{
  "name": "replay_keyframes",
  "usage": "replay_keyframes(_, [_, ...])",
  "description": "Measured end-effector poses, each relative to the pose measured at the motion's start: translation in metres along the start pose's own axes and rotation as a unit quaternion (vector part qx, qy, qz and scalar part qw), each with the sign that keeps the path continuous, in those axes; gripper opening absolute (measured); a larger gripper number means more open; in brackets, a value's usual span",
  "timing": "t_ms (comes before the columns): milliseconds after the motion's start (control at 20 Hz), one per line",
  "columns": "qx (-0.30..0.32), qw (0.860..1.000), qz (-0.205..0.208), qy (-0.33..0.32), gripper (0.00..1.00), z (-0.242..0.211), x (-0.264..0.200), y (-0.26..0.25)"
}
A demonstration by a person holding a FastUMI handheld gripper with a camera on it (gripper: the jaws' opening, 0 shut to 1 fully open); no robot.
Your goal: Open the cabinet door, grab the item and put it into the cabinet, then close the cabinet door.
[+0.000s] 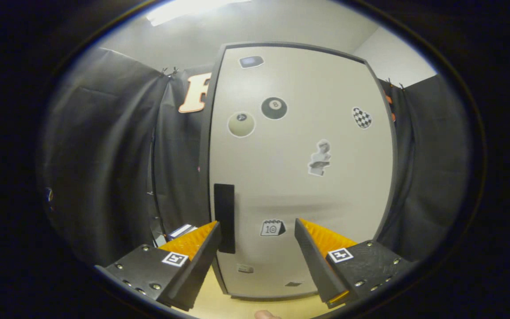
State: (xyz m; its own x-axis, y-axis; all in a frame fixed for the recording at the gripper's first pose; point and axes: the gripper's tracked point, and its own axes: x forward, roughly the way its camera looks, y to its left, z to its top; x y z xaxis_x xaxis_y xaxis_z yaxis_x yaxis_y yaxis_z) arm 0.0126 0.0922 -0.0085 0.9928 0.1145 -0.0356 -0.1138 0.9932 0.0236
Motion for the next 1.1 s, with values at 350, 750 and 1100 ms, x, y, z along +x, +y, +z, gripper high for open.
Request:
replay_keyframes(350, [0.005, 1.0, 0.01, 0.002, 0.99, -0.011, 0.029, 0.039])
replay_keyframes(750, [0.002, 0.999, -0.038, -0.01, 0.86, -0.016, 0.065, 0.039])
replay_keyframes(1100, [-0.001, 0.998, -0.058, -0.013, 0.56, -0.017, 0.071, 0.03])
